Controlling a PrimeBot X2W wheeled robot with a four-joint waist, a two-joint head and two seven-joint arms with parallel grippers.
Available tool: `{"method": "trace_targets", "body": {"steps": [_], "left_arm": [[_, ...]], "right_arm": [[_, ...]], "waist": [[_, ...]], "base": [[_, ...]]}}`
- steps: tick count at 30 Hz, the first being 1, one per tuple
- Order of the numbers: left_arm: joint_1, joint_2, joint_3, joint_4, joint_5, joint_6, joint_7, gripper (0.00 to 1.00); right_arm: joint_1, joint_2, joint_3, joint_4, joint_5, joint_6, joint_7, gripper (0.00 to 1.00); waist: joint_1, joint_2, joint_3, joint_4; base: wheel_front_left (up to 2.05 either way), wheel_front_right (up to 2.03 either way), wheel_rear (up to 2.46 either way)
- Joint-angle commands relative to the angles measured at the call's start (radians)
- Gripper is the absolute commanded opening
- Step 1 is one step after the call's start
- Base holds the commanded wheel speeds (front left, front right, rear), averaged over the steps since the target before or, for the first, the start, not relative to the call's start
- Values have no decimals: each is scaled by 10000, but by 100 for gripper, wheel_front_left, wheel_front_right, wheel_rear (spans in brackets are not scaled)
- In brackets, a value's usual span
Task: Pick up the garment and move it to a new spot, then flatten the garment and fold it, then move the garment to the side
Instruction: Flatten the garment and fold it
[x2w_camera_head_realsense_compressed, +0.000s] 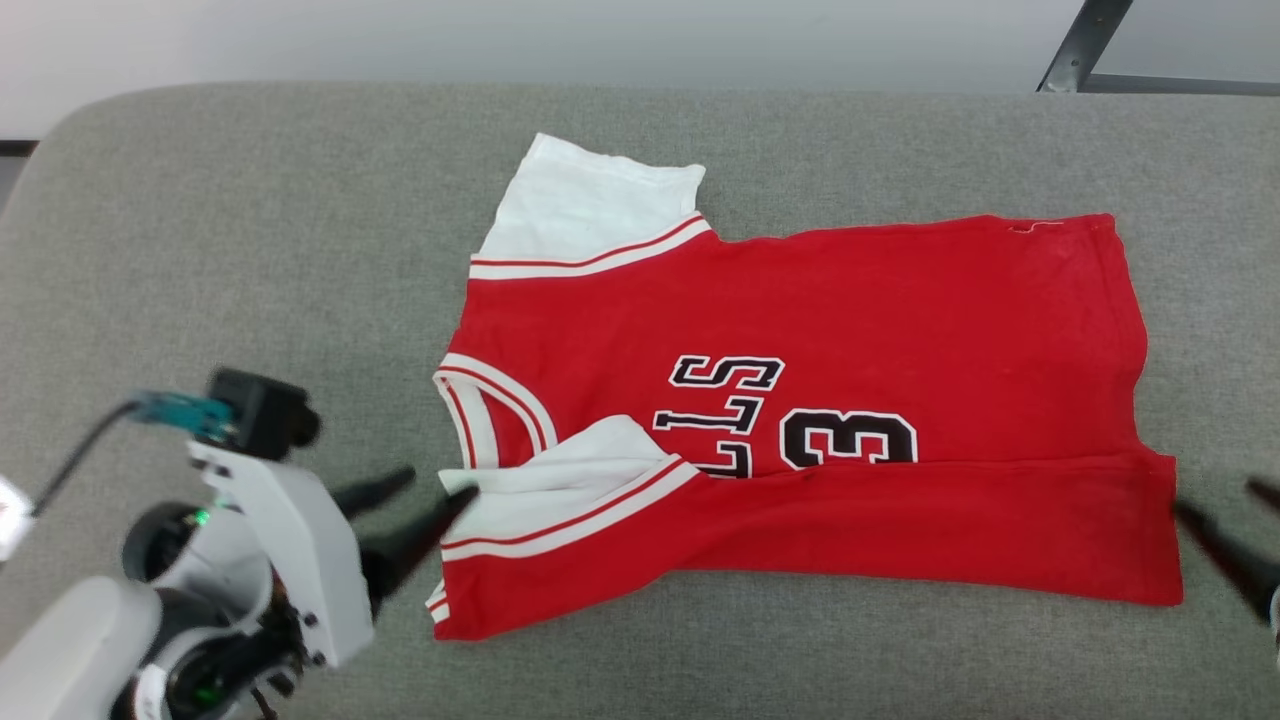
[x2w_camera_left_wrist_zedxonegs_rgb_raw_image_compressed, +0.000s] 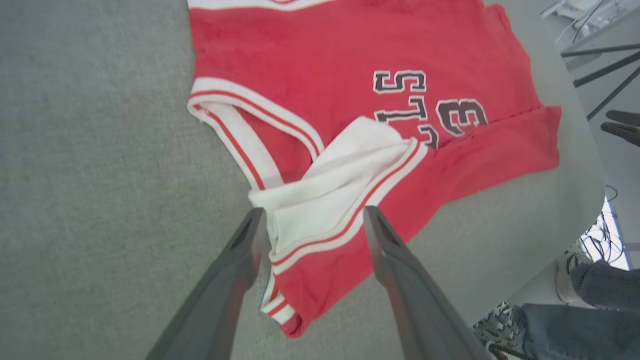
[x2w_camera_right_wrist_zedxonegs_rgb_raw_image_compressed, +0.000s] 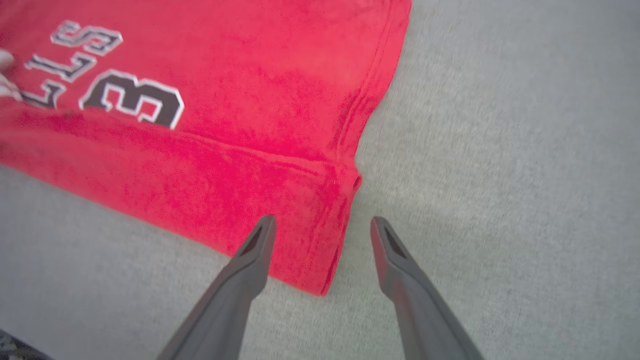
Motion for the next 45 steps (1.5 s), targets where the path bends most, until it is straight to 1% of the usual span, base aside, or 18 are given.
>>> {"method": "trace_targets", "body": {"steps": [1, 3, 5, 6, 9, 11, 13, 16, 20, 23, 26, 28, 30, 35, 37, 39, 43, 45], "left_arm": [[100, -40, 274, -132, 85, 66, -408, 100], [-3, -166, 645, -143, 190, 142, -1045, 100], [-318, -220, 946, -53, 684, 20, -1860, 100], [-436, -401, 1114, 123, 748, 102, -2274, 100], [-1079, -752, 1513, 625, 1055, -65, -3312, 100], [-1691, -955, 1644, 1093, 1244, -213, -3800, 100], [-2396, -1132, 1708, 1606, 1379, -312, -4069, 100], [-3767, -1186, 1578, 2581, 1825, -545, -4219, 100], [-5479, -1325, 1377, 4145, 2165, -890, -4149, 100], [-6694, -1315, 1066, 5413, 2460, -1179, -3855, 100], [-7668, -1392, 567, 6783, 2638, -1495, -3287, 100], [-8241, -1412, 187, 7593, 2691, -1664, -2691, 100], [-8624, -1517, -161, 8411, 2431, -1762, -1787, 100], [-9319, -1472, -984, 9543, 2164, -1832, 1, 100], [-9514, -1377, -1216, 9841, 2068, -1835, 461, 100], [-9682, -1274, -1431, 10063, 2057, -1834, 735, 100], [-9749, -1338, -1680, 10710, 1895, -1821, 1280, 100], [-9900, -1157, -2073, 10741, 2339, -1813, 1116, 100]], "right_arm": [[-287, 282, -314, -154, -285, -8, -434, 100], [-572, 673, -589, -226, -570, -8, -1141, 100], [-875, 1075, -714, -121, -869, -8, -1867, 100], [-1067, 1250, -762, -73, -1005, -8, -2251, 100], [-1620, 1851, -775, 139, -1425, -8, -3328, 100], [-1995, 2256, -780, 292, -1585, -8, -3993, 100], [-2306, 2549, -738, 463, -1796, -8, -4575, 100], [-2784, 3011, -653, 740, -2029, -8, -5415, 100], [-3343, 3593, -465, 1152, -2046, -9, -6345, 100], [-3690, 3880, -164, 1456, -1972, -9, -6757, 100], [-3882, 3985, 171, 1723, -1963, -9, -7044, 100], [-3952, 3966, 393, 1838, -1972, -9, -7144, 100], [-4019, 3893, 625, 1943, -1973, -9, -7188, 100], [-3917, 3742, 993, 2041, -1881, -9, -7208, 100], [-3883, 3714, 1069, 2032, -1809, -9, -7232, 100], [-3893, 3698, 1124, 2009, -1762, -9, -7246, 100], [-3996, 3675, 1191, 2023, -1697, -9, -7242, 100], [-4043, 3672, 1223, 2018, -1655, -9, -7234, 100]], "waist": [[0, 0, 36, 8], [0, 0, 107, -2], [0, 0, 210, -43], [0, 0, 271, -73], [0, 0, 491, -225], [0, 0, 687, -386], [0, 0, 909, -582], [0, 0, 1280, -962], [0, 0, 1810, -1598], [0, 0, 2205, -2079], [0, 0, 2489, -2453], [0, 0, 2637, -2648], [0, 0, 2726, -2793], [0, 0, 2806, -2968], [0, 0, 2849, -3018], [0, 0, 2902, -3067], [0, 0, 2972, -3132], [0, 0, 3004, -3153]], "base": [[0, 0, 0], [0, 0, 0], [0, 0, 0], [0, 0, 0], [0, 0, 0], [0, 0, 0], [0, 0, 0], [0, 0, 0], [0, 0, 0], [0, 0, 0], [0, 0, 0], [0, 0, 0], [0, 0, 0], [0, 0, 0], [0, 0, 0], [0, 0, 0], [0, 0, 0], [0, 0, 0]]}}
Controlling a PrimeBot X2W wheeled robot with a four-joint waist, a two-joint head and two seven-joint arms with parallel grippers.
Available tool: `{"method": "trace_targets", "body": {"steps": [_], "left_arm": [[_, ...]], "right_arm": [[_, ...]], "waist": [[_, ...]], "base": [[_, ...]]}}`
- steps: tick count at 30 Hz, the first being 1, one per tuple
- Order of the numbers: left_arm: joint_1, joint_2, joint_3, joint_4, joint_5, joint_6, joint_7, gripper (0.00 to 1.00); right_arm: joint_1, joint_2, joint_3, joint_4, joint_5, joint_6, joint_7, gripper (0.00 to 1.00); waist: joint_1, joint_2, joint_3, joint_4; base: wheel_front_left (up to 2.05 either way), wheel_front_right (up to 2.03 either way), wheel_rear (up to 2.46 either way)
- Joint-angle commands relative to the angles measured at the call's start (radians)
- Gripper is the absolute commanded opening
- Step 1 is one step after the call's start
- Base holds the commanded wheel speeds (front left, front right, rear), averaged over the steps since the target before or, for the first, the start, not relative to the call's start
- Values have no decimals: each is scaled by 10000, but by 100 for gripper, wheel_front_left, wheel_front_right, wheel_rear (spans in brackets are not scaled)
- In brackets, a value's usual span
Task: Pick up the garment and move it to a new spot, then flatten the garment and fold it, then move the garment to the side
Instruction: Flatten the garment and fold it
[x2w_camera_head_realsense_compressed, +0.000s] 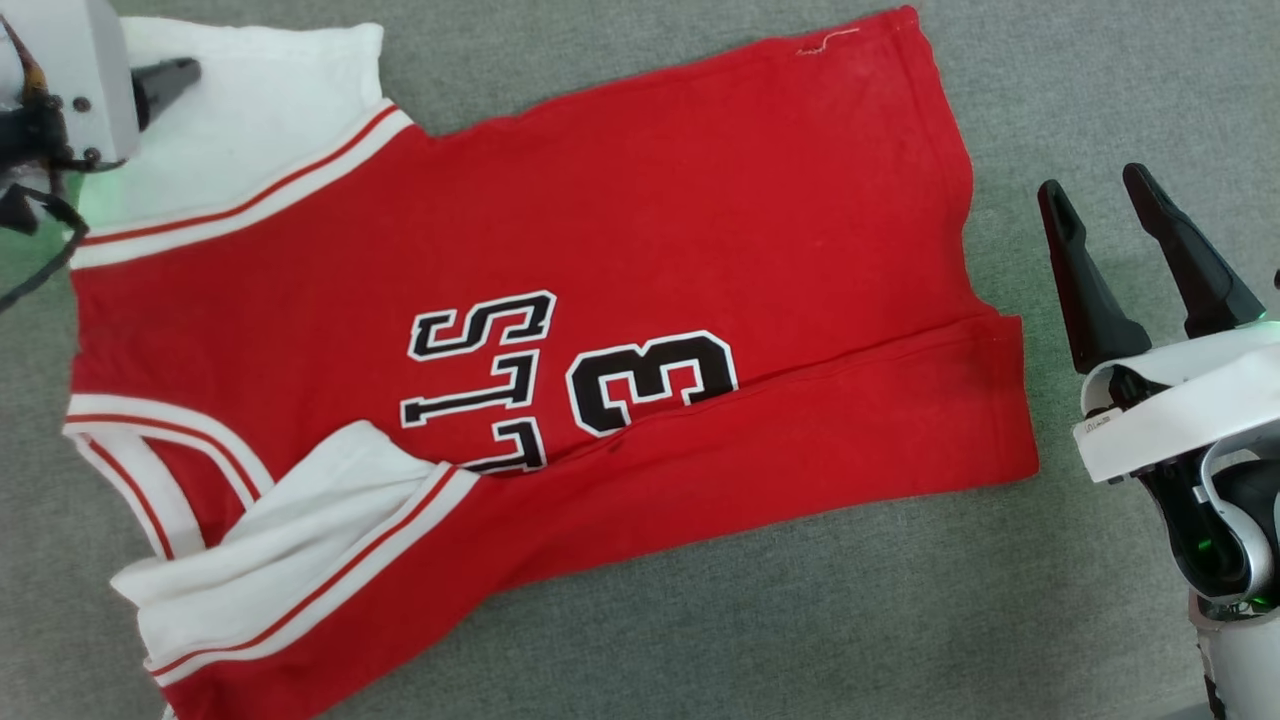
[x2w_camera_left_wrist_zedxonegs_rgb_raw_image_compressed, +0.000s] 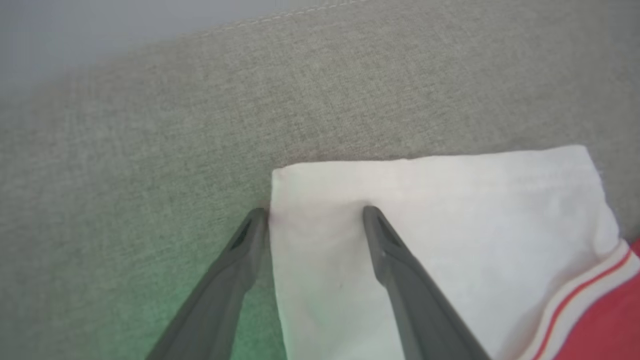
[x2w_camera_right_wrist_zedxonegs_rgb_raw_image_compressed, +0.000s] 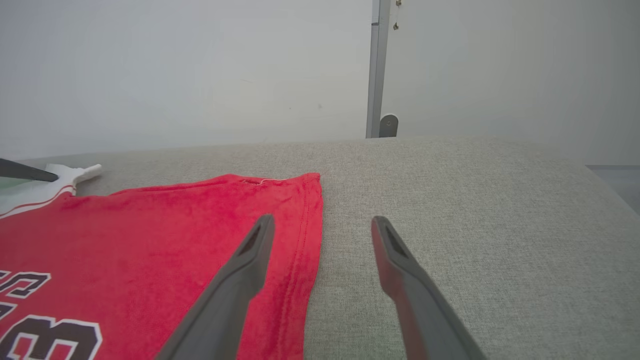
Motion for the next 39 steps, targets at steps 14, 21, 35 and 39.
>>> {"method": "trace_targets", "body": {"steps": [14, 21, 35, 39], "left_arm": [[144, -278, -820, 178, -914, 14, 315, 0], [-118, -464, -1143, -31, -1222, 15, 28, 0], [-612, -840, -2128, -755, -1865, 13, -495, 0], [-661, -837, -2383, -883, -2085, 13, -647, 0]], "right_arm": [[-849, -449, 621, 199, 279, -7, 638, 100], [-3100, -1523, 2172, 1349, 899, -8, 3180, 100], [-7362, -1918, 3925, 5955, 1988, -7, 6337, 100], [-7583, -1892, 4345, 6407, 2477, -7, 6315, 27]], "waist": [[0, -1, 189, 101], [0, -1, 336, 420], [0, -1, 766, 1395], [0, -1, 763, 1480]], "base": [[0, 0, 0], [0, 0, 0], [0, 0, 0], [0, 0, 0]]}}
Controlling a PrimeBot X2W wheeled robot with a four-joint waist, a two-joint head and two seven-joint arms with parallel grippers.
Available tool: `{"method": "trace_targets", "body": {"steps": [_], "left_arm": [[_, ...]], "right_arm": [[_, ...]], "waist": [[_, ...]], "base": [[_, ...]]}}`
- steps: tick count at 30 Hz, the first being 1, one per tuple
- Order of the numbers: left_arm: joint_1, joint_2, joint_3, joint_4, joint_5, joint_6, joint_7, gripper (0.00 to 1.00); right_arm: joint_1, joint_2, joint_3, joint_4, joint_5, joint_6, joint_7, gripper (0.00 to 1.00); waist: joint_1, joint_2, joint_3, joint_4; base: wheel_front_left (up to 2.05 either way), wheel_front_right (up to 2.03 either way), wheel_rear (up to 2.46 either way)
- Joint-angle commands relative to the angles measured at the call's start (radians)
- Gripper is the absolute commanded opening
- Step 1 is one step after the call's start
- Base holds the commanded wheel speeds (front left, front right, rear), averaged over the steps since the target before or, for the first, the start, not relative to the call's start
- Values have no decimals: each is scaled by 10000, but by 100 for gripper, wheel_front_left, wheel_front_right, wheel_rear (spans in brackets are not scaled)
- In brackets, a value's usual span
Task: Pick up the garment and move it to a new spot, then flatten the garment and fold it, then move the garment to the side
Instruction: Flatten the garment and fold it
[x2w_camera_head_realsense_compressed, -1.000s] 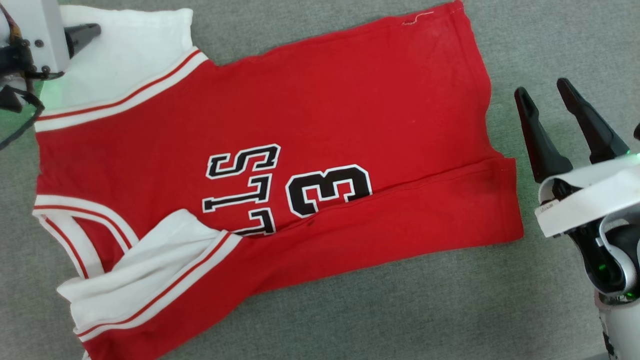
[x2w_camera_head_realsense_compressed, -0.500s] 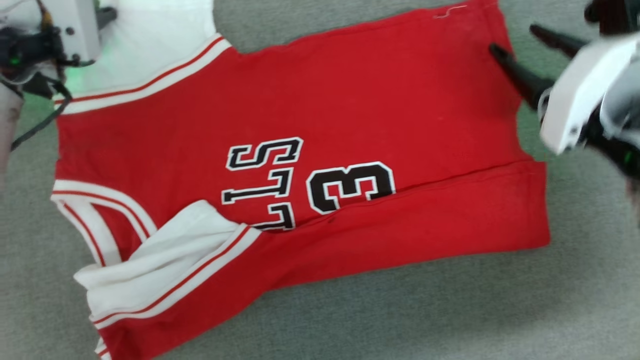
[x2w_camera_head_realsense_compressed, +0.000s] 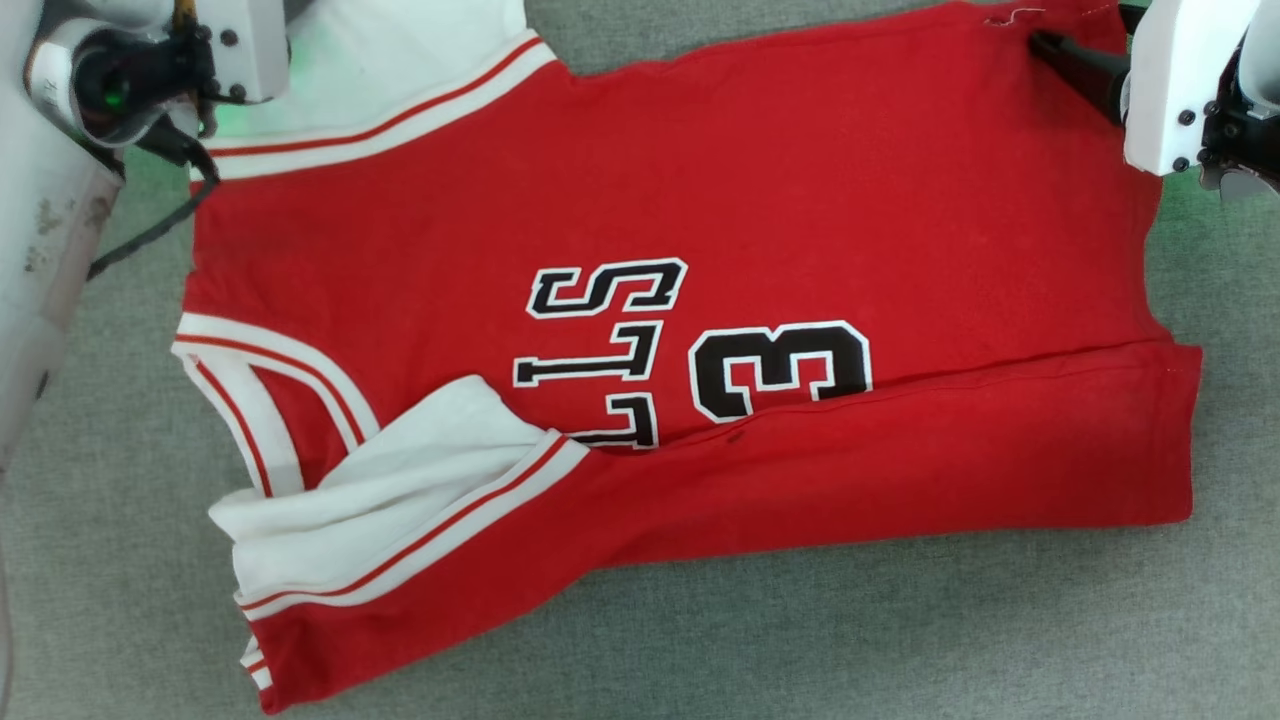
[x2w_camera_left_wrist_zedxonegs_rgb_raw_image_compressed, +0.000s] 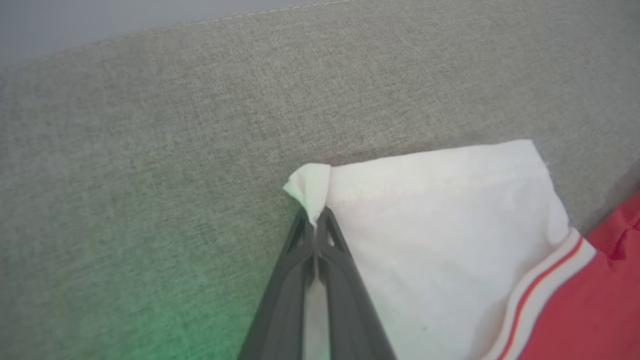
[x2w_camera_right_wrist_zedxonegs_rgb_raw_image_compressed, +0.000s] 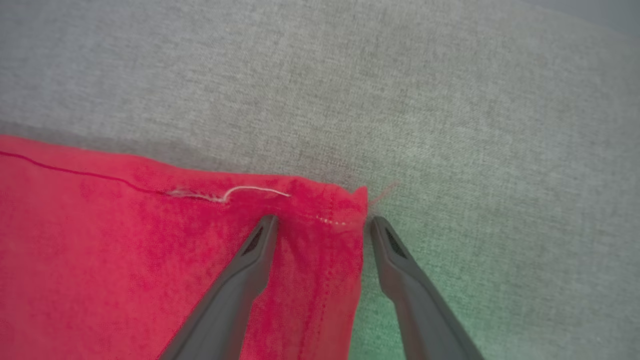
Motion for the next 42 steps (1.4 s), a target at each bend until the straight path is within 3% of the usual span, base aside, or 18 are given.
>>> {"method": "trace_targets", "body": {"steps": [1, 12, 21, 31, 37, 42], "left_arm": [[349, -122, -276, 38, -122, 1, 33, 0], [933, -83, -520, -970, -1335, 2, -1455, 0], [2691, 1266, -917, -3843, -2366, 2, -2778, 0], [5556, 3055, -974, -6733, -3154, 11, -4491, 0], [7320, 3922, -1075, -8240, -3258, 551, -5554, 0], [8081, 4272, -1132, -8971, -3234, 947, -6071, 0]], "right_arm": [[-4, 32, 125, 258, 111, -7, -202, 0], [606, -787, 808, 401, 792, -7, -1796, 0], [2497, -2236, 1278, -1478, 1659, -7, -2456, 0], [5373, -3429, 270, -3549, 2019, -7, -2618, 0], [7199, -3766, -840, -4722, 1845, -7, -2307, 0], [8269, -3724, -1775, -5352, 1615, -7, -1958, 0]], "waist": [[0, 0, -9, 55], [0, 0, -1348, 519], [0, 0, -2705, 977], [0, 0, -3614, 1429], [0, 0, -3779, 1534], [0, 0, -3742, 1574]], "base": [[0, 0, 0], [0, 0, 0], [0, 0, 0], [0, 0, 0], [0, 0, 0], [0, 0, 0]]}}
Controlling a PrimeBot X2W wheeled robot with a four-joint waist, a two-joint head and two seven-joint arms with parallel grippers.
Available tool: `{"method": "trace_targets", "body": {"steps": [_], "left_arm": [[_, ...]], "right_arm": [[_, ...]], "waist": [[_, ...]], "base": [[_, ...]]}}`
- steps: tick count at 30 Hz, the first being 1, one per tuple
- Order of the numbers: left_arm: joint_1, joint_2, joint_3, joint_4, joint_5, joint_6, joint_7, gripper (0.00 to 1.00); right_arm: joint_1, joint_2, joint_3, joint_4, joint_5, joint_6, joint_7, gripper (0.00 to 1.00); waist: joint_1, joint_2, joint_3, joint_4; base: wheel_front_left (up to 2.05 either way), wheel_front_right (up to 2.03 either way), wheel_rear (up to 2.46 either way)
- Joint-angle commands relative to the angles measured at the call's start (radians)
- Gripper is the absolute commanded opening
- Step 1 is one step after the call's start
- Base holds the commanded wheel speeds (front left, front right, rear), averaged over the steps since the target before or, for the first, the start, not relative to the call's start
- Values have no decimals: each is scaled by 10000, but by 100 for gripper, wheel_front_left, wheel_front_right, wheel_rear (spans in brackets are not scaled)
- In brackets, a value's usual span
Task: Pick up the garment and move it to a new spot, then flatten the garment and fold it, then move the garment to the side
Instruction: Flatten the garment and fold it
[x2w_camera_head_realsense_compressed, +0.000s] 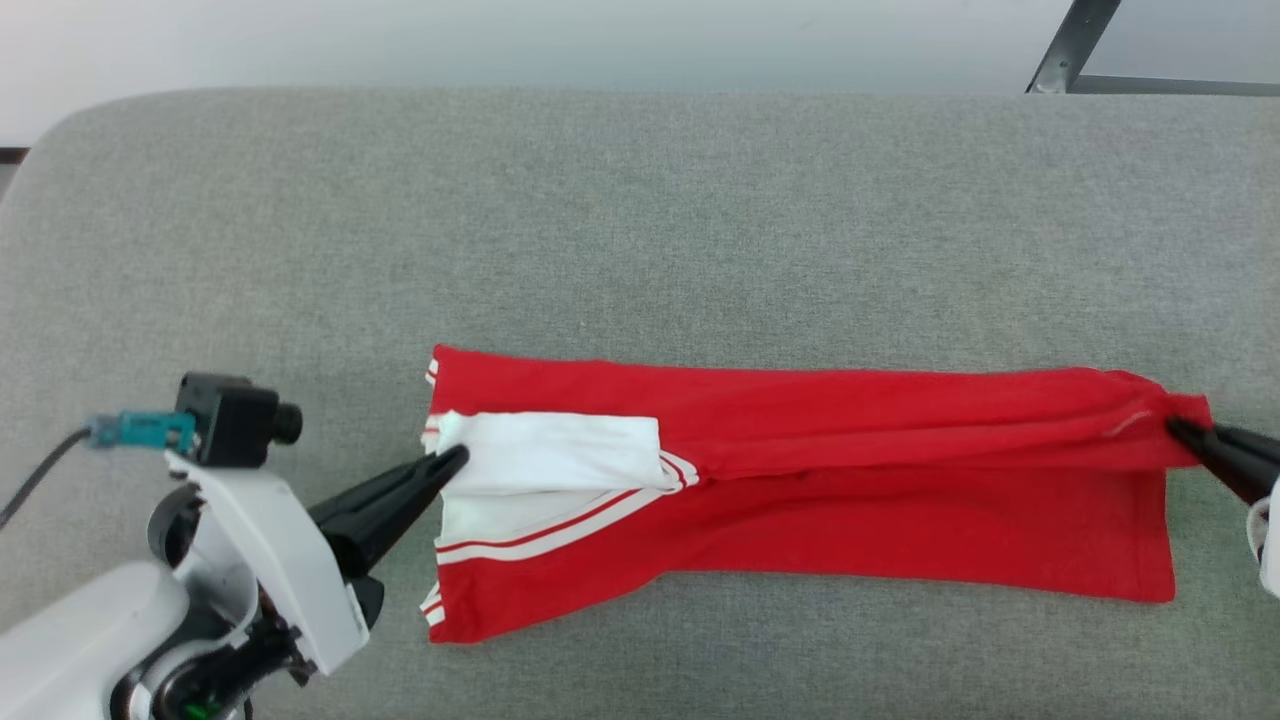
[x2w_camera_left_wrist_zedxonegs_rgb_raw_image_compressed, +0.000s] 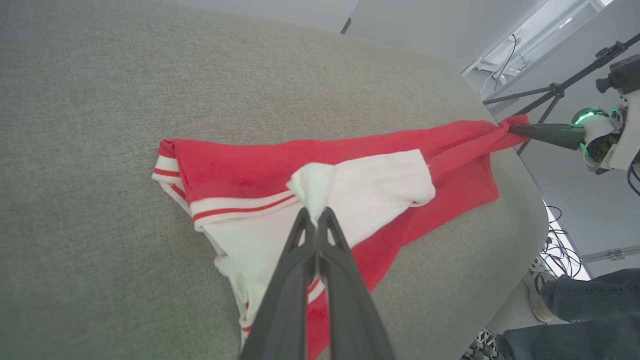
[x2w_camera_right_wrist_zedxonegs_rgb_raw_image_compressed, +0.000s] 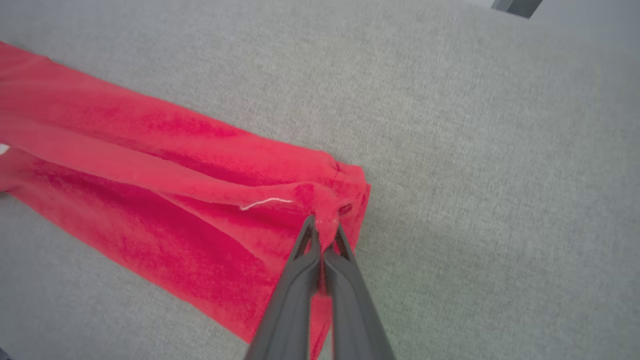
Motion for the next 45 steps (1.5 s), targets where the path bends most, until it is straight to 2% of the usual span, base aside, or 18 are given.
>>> {"method": "trace_targets", "body": {"steps": [1, 9, 13, 14, 15, 16, 17, 18, 26, 30, 34, 38, 45], "left_arm": [[187, 41, 42, -116, -72, 109, -148, 0], [849, 203, -93, -420, -107, 444, -459, 0], [941, -92, -266, -195, 115, 524, -582, 0], [940, -187, -263, -134, 125, 542, -639, 5], [931, -252, -270, -52, 171, 564, -676, 35], [910, -321, -275, 16, 237, 595, -748, 76], [908, -389, -269, 65, 261, 635, -813, 100], [926, -458, -246, 104, 290, 658, -918, 100], [1617, -794, 313, 266, 356, 1391, -2530, 100], [2190, -1246, 933, 269, 561, 1878, -2949, 100], [2765, -2123, 1799, 440, 1633, 2330, -3017, 100], [3482, -3290, 3121, 788, 3083, 2410, -3011, 100], [4148, -4878, 4866, 1245, 5639, 1917, -3013, 100]], "right_arm": [[315, 75, -268, -139, -148, -7, 108, 0], [1574, 924, -1429, -1174, -753, -7, 1016, 0], [1765, 1358, -1821, -1235, -1127, -7, 1155, 0], [1788, 1462, -1907, -1245, -1213, -7, 1150, 0], [1826, 1552, -1999, -1259, -1298, -7, 1157, 24], [1866, 1626, -2054, -1274, -1363, -7, 1171, 44], [1917, 1715, -2127, -1291, -1422, -7, 1160, 82], [1973, 1824, -2216, -1293, -1370, -7, 1163, 100], [2665, 1980, -3022, -1508, -657, -7, 1912, 100], [3087, 1868, -3678, -1573, -301, -7, 2496, 100], [3329, 1794, -4298, -1548, -254, -7, 3118, 100], [2977, 1840, -4703, -1372, -343, -7, 3821, 100], [2054, 1850, -4945, -619, -703, -7, 5125, 100]], "waist": [[0, 0, 32, 25], [0, 0, 308, 36], [0, 0, 407, 67], [0, 0, 413, 80], [0, 0, 416, 90], [0, 0, 412, 102], [0, 0, 403, 113], [0, 0, 384, 124], [0, 0, 36, 365], [0, 0, -38, 618], [0, 0, -77, 957], [0, 0, -100, 1256], [0, 0, -94, 1772]], "base": [[0, 0, 0], [0, 0, 0], [0, 0, 0], [0, 0, 0], [0, 0, 0], [0, 0, 0], [0, 0, 0], [0, 0, 0], [0, 0, 0], [0, 0, 0], [0, 0, 0], [0, 0, 0], [0, 0, 0]]}}
